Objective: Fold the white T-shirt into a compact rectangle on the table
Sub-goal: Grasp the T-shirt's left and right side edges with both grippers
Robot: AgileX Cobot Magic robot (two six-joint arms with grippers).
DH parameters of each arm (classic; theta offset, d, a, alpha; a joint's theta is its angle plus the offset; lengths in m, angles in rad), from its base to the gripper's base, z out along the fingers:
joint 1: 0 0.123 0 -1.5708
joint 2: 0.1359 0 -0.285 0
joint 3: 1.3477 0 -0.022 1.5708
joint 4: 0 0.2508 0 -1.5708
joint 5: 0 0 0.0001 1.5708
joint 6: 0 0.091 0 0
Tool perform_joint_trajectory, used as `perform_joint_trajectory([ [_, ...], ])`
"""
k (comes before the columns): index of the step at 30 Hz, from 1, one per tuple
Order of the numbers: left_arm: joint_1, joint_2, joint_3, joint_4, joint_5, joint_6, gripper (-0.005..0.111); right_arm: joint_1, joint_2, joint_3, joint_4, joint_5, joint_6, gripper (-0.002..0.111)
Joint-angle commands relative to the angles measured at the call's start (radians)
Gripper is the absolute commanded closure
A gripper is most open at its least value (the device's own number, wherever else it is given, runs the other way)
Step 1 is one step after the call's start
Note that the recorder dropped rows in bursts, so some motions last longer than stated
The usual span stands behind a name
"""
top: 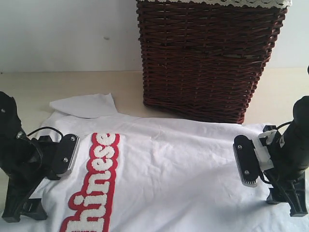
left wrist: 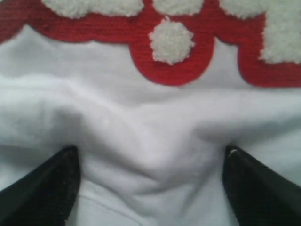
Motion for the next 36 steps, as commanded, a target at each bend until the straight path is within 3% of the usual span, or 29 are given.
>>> perform_joint_trajectory([
  [1, -0.007, 0.044, 0.004, 0.002, -0.065, -0.002, 0.049, 0.002, 0.053, 0.008, 0.002, -0.036, -0.008, 0.040],
  [6, -0.007, 0.062, 0.004, 0.000, -0.063, -0.002, 0.106, 0.002, 0.068, 0.008, 0.002, -0.043, -0.008, 0.043],
  [10, -0.007, 0.062, 0.004, 0.000, -0.063, -0.003, 0.107, 0.002, 0.083, 0.008, 0.002, -0.045, -0.004, 0.053],
  [17, -0.007, 0.062, 0.004, 0.000, -0.059, -0.005, 0.107, 0.002, 0.113, 0.008, 0.005, -0.103, 0.091, 0.108],
  [25, -0.007, 0.062, 0.004, 0.000, -0.059, -0.005, 0.107, 0.002, 0.066, 0.002, 0.026, -0.060, 0.098, 0.108],
  [30, -0.007, 0.062, 0.004, 0.000, -0.064, -0.005, 0.107, 0.002, -0.085, 0.002, 0.059, -0.008, 0.100, 0.106],
  [36, -0.007, 0.062, 0.004, 0.000, -0.075, -0.005, 0.107, 0.002, -0.235, 0.002, 0.018, 0.048, 0.117, 0.084],
])
